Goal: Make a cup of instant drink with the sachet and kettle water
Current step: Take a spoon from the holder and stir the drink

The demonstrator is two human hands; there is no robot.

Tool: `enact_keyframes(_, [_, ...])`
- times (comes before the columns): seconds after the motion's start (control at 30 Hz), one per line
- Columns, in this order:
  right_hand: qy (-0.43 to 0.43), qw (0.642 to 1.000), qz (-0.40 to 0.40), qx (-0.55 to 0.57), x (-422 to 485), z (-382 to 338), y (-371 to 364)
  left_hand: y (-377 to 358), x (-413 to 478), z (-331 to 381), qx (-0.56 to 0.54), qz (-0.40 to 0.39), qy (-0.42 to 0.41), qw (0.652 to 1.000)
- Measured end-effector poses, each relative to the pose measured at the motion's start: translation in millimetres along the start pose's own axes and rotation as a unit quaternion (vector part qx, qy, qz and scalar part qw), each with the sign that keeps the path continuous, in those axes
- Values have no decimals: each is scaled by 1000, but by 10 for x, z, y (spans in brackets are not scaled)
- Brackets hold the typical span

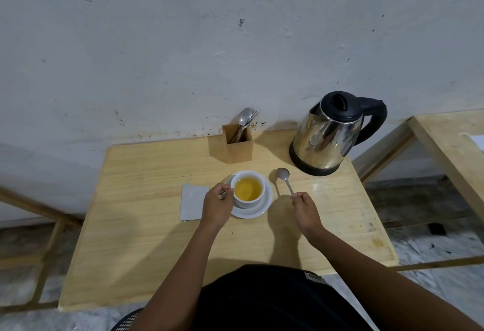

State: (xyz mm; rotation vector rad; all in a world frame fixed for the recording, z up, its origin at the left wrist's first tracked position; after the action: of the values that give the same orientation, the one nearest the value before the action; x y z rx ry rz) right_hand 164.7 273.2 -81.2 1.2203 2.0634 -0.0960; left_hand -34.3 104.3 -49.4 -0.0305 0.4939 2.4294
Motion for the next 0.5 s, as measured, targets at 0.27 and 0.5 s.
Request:
enact_keyframes(0.27, [-33, 993, 51, -101, 224, 96, -21, 0, -5, 9, 2, 4, -1, 1000])
enact_keyframes(0.5, [-37, 973, 85, -212, 226, 127, 19, 4, -7, 30, 18, 8, -8, 1000])
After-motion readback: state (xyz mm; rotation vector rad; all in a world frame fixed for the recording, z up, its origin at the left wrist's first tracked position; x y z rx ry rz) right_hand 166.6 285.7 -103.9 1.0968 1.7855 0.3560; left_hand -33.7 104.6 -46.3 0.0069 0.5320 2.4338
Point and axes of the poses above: each hand's wrist, its own x-axis towards the middle knuckle, its own y-axis out of the back of the hand, z = x × y, the point moved 9 cm from there along x, towards the middle knuckle, and after that the axes turned 12 degrees about -y, right-handed, at the moved point
